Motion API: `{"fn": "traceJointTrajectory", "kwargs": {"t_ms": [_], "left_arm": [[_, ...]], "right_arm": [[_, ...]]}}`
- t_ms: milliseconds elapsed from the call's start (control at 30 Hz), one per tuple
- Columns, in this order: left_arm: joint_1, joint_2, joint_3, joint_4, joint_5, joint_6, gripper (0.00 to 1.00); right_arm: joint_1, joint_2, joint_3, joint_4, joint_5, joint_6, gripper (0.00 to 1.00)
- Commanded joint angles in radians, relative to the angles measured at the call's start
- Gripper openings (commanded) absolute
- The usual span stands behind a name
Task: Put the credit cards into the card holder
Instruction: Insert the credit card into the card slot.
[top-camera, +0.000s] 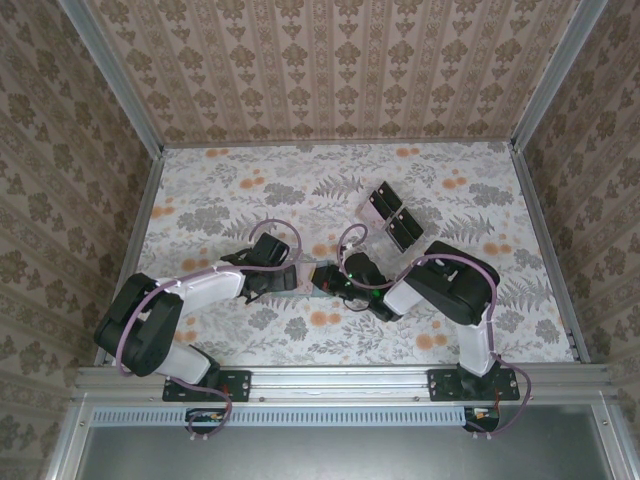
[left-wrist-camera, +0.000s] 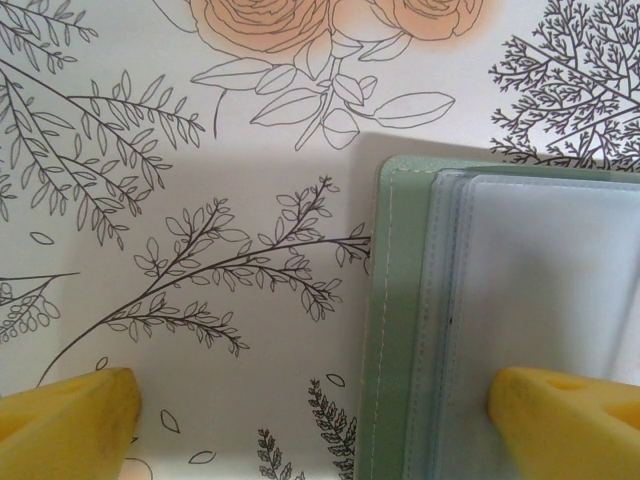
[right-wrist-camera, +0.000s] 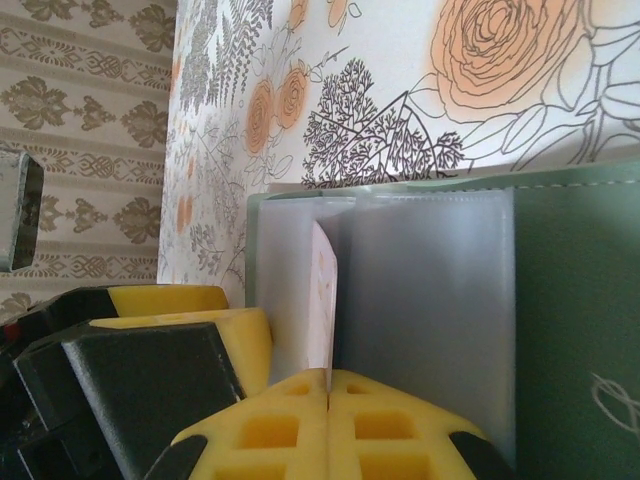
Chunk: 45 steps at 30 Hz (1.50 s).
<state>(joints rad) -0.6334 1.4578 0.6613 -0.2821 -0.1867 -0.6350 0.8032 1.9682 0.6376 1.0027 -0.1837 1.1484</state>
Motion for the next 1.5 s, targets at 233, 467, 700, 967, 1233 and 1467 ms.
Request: {"fn": "traceJointTrajectory", "kwargs": {"t_ms": [233, 467, 700, 967, 1233, 1467], "left_arm": [[0.006, 0.029, -0.034, -0.067, -0.016, -0.001, 1.0], [0.006, 0.014, -0.023, -0.076, -0.014, 0.003, 1.0], [0.031, -0.066, 0.001, -0.106, -0.002, -0.003, 1.0], [0.097, -0.192, -0.004, -0.155, 0.011, 0.012, 1.0], [0.153, -0.237, -0.067, -0.148, 0.024, 0.018, 1.0], [0.158, -0.171, -0.075, -0.132, 0.022, 0.018, 1.0]], "right_arm": [[0.007, 0.049, 0.058, -0.122, -0.034, -0.009, 0.0], [0.001, 0.047, 0.122, -0.27, -0.051, -0.037, 0.0], [-0.007, 0.031, 0.163, -0.375, -0.071, -0.064, 0.03], [-0.01, -0.052, 0.271, -0.658, -0.079, -0.177, 0.36], [-0.011, -0.098, 0.41, -0.97, -0.052, -0.306, 0.44], [-0.011, -0.094, 0.493, -1.129, -0.002, -0.369, 0.3]]}}
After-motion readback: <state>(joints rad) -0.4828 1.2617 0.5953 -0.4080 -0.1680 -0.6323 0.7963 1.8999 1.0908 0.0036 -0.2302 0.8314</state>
